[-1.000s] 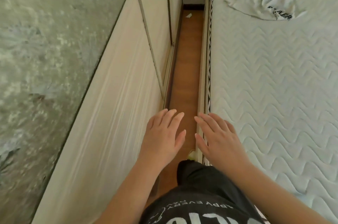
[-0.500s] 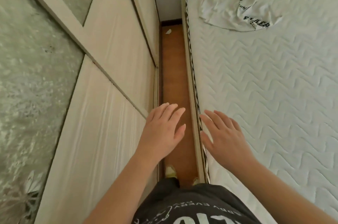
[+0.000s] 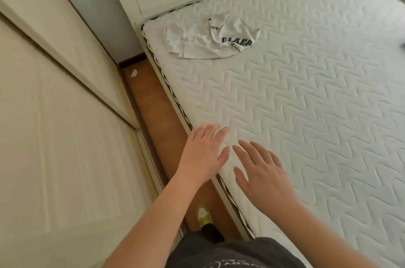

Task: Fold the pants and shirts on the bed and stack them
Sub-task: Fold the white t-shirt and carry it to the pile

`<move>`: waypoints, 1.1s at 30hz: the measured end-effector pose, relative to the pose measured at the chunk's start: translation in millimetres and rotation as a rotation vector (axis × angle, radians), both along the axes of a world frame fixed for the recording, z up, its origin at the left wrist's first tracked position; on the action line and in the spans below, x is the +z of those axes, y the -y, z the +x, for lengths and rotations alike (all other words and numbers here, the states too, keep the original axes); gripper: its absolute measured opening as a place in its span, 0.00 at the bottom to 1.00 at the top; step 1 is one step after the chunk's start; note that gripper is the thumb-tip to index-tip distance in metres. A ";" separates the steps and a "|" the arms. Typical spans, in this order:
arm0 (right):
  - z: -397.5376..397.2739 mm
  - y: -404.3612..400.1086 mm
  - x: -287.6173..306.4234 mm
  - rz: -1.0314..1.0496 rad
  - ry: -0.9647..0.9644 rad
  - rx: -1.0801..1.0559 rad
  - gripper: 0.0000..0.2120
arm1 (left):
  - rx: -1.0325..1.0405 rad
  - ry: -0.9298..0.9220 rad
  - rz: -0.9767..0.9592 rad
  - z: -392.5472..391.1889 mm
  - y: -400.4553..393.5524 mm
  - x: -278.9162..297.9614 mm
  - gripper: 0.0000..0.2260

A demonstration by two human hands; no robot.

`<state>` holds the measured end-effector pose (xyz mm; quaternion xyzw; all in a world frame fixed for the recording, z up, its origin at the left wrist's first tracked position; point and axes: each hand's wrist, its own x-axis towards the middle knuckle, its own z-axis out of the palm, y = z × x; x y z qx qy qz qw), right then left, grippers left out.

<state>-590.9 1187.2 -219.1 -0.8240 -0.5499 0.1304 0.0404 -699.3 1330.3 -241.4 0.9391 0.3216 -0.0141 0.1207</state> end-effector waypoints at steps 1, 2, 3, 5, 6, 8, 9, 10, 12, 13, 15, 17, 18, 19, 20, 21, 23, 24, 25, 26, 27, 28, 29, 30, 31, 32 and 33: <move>2.1 -9.5 2.4 0.006 0.030 -0.037 0.24 | -0.025 0.010 -0.007 8.0 -13.3 1.9 0.23; 4.6 -16.9 4.5 0.020 0.055 -0.070 0.23 | -0.044 0.019 -0.014 15.0 -24.2 3.2 0.23; 8.3 -23.0 6.3 0.046 0.073 -0.103 0.23 | -0.064 0.026 -0.014 21.7 -33.5 5.0 0.22; 16.7 -33.1 9.6 0.074 0.112 -0.163 0.23 | -0.114 0.035 0.006 32.0 -47.0 10.2 0.22; 20.5 -37.6 10.4 0.072 0.132 -0.182 0.23 | -0.141 0.037 0.008 35.3 -52.6 12.7 0.22; 26.9 -46.6 12.3 0.065 0.152 -0.217 0.23 | -0.184 0.029 -0.003 38.6 -64.2 15.6 0.23; 29.6 -51.5 13.5 0.065 0.152 -0.231 0.23 | -0.198 0.012 -0.009 38.7 -69.8 16.0 0.24; 31.9 -56.8 13.6 0.069 0.149 -0.241 0.23 | -0.208 -0.008 -0.012 38.9 -75.8 15.1 0.25; 37.6 -69.7 13.7 0.082 0.147 -0.239 0.23 | -0.226 -0.042 -0.016 40.7 -90.4 13.1 0.25; 40.4 -77.6 14.3 0.083 0.144 -0.233 0.23 | -0.236 -0.060 -0.015 42.3 -98.1 14.8 0.24; 48.5 -98.6 14.9 0.077 0.121 -0.226 0.23 | -0.247 -0.066 0.018 47.8 -114.8 20.8 0.24; 56.5 -126.6 18.0 0.085 0.071 -0.195 0.24 | -0.231 -0.071 0.039 50.4 -135.0 35.0 0.24; 59.3 -142.1 20.2 0.097 0.049 -0.182 0.24 | -0.208 -0.073 0.056 48.4 -146.0 43.2 0.24; 62.1 -158.9 21.7 0.109 0.049 -0.165 0.24 | -0.186 -0.077 0.085 46.2 -157.2 51.0 0.24; 64.7 -176.1 22.6 0.113 0.050 -0.140 0.24 | -0.169 -0.082 0.103 44.1 -171.1 57.4 0.24; 66.4 -192.7 23.4 0.103 0.048 -0.102 0.24 | -0.157 -0.093 0.113 41.9 -186.3 64.1 0.25; 67.0 -224.0 28.4 0.094 0.049 -0.058 0.24 | -0.124 -0.075 0.158 36.1 -216.3 78.9 0.26; 67.5 -238.9 30.6 0.113 0.062 -0.057 0.24 | -0.099 -0.044 0.191 34.3 -231.9 83.1 0.25; 68.3 -254.5 31.9 0.139 0.068 -0.056 0.23 | -0.079 -0.020 0.208 33.9 -249.4 83.8 0.25; 69.3 -271.0 32.0 0.156 0.069 -0.049 0.22 | -0.070 -0.014 0.204 34.2 -268.2 81.1 0.25; 69.7 -287.0 31.4 0.155 0.072 -0.039 0.21 | -0.070 -0.017 0.199 34.8 -287.0 75.3 0.25; 69.1 -302.9 30.4 0.143 0.081 -0.033 0.21 | -0.071 -0.020 0.186 35.5 -304.9 67.3 0.25; 68.9 -319.2 28.1 0.134 0.097 -0.033 0.21 | -0.074 -0.018 0.173 37.8 -323.2 57.0 0.25; 69.2 -336.9 25.2 0.131 0.106 -0.044 0.22 | -0.083 -0.019 0.155 41.4 -342.8 46.2 0.25; 67.9 -354.0 23.2 0.128 0.104 -0.068 0.22 | -0.102 -0.033 0.137 44.4 -362.5 36.6 0.26; 65.8 -370.2 22.4 0.123 0.095 -0.106 0.22 | -0.124 -0.049 0.126 46.8 -382.0 28.9 0.27; 63.1 -385.1 21.7 0.119 0.088 -0.149 0.22 | -0.142 -0.051 0.124 48.8 -401.0 22.6 0.27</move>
